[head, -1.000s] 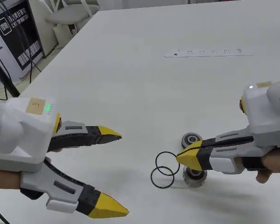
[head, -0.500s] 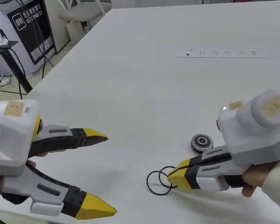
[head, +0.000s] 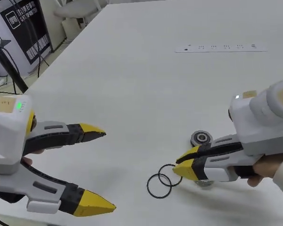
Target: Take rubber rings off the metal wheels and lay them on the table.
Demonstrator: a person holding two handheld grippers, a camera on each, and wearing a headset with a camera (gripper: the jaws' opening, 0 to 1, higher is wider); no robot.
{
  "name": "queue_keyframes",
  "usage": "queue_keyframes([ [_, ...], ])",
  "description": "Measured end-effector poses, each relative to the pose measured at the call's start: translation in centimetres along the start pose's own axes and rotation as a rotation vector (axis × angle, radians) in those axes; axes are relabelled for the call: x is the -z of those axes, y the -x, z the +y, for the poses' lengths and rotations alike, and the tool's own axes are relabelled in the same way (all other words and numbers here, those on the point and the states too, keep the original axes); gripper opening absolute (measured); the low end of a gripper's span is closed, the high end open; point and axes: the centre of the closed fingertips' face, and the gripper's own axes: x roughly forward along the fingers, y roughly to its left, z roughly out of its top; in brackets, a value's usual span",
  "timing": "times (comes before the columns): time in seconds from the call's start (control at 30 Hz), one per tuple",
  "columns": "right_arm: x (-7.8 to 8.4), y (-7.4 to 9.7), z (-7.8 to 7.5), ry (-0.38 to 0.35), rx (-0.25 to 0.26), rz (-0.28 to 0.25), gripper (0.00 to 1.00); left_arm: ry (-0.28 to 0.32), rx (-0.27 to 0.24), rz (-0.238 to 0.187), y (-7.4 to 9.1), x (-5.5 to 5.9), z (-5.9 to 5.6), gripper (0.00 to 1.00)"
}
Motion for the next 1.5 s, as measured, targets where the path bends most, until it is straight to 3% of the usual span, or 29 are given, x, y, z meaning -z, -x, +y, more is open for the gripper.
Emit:
queue_keyframes([
  [0.1, -0.1, 0.7, -0.7, 0.001, 0.025, -0.012, 0.09, -0.016, -0.002, -0.003, -0.1, -0.5, 0.4, 0.84],
  [0.4, 0.7, 3.6, -3.5, 0.002, 0.13, -0.029, 0.11, -0.081, 0.008, -0.03, -1.3, -3.3, 1.7, 0.81],
  [0.6, 1.4, 4.8, -5.3, -0.015, 0.194, -0.046, 0.12, -0.147, 0.026, -0.054, -3.0, -5.4, 2.4, 0.69],
  [0.93, 1.7, 5.0, -6.4, -0.017, 0.232, -0.052, 0.13, -0.193, 0.075, -0.08, -7.0, -8.1, 3.2, 0.6],
  [1.13, 1.5, 4.8, -6.9, -0.01, 0.245, -0.059, 0.17, -0.223, 0.076, -0.05, -9.9, -7.9, 3.9, 0.51],
  [1.5, 1.1, 4.4, -7.5, 0.049, 0.257, -0.057, 0.21, -0.19, 0.083, -0.04, -13.9, -7.6, 4.5, 0.37],
])
